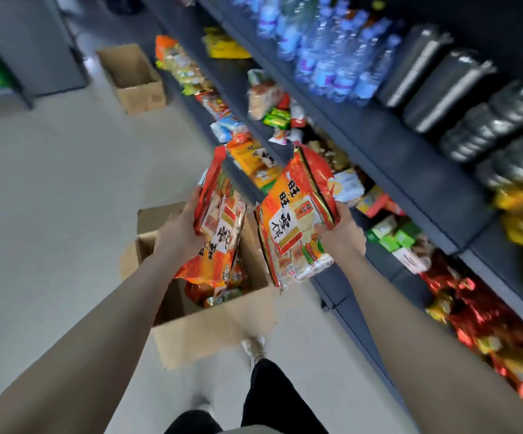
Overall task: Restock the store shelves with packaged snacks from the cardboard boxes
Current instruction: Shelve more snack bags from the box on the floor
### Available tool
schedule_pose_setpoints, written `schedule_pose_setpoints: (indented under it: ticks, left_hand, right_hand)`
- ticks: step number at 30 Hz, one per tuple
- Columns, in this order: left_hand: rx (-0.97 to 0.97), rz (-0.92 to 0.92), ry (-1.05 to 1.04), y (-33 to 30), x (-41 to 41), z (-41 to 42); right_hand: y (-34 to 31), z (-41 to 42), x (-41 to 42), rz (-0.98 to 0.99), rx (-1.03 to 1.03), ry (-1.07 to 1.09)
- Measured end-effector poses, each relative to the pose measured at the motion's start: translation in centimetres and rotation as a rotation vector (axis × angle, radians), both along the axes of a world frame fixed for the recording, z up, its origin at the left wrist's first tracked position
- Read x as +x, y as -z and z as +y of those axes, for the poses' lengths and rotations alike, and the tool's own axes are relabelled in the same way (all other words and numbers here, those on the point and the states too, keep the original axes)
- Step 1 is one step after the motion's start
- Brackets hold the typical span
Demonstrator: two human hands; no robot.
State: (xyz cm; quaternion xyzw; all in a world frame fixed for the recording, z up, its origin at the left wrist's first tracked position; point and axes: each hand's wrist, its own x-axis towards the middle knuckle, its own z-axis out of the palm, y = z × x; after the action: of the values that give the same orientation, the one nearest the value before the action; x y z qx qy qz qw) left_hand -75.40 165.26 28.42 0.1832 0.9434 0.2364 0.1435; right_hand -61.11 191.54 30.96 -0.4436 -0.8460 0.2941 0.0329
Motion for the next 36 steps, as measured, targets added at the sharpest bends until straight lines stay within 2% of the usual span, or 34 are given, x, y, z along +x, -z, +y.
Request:
schedule_pose_setpoints:
  ticks: [4, 10, 13, 25, 30, 36]
  left_hand:
    - [0.042, 0.066, 0.195, -3.4, 3.2, 1.1]
    - [0.124, 0.069, 0.474, -7.3, 9.5, 5.4]
    - [0.081, 0.157, 0.587, -9.8, 13.9, 8.2]
    - [0.141, 0.307, 0.964, -16.8, 37.1, 17.3]
    - [0.175, 0.366, 1.081, -20.1, 47.6, 19.1]
    - [0.216, 0.549, 1.159, -24.4, 58.4, 21.9]
  right_hand:
    - [-3.2, -1.2, 8.4, 0.095, 0.102, 0.162]
    - [-7.4, -2.8, 21.3, 0.123, 0.279, 0.412]
    - [-9.3, -3.3, 27.6, 0.107, 0.361, 0.502]
    - [-15.1, -5.4, 51.3, -0.037, 0.583, 0.683]
    - [-16.9, -5.4, 62.2, -0.022, 0.613, 0.751]
    - [-21.1, -4.4, 75.2, 0.054, 0.705, 0.825]
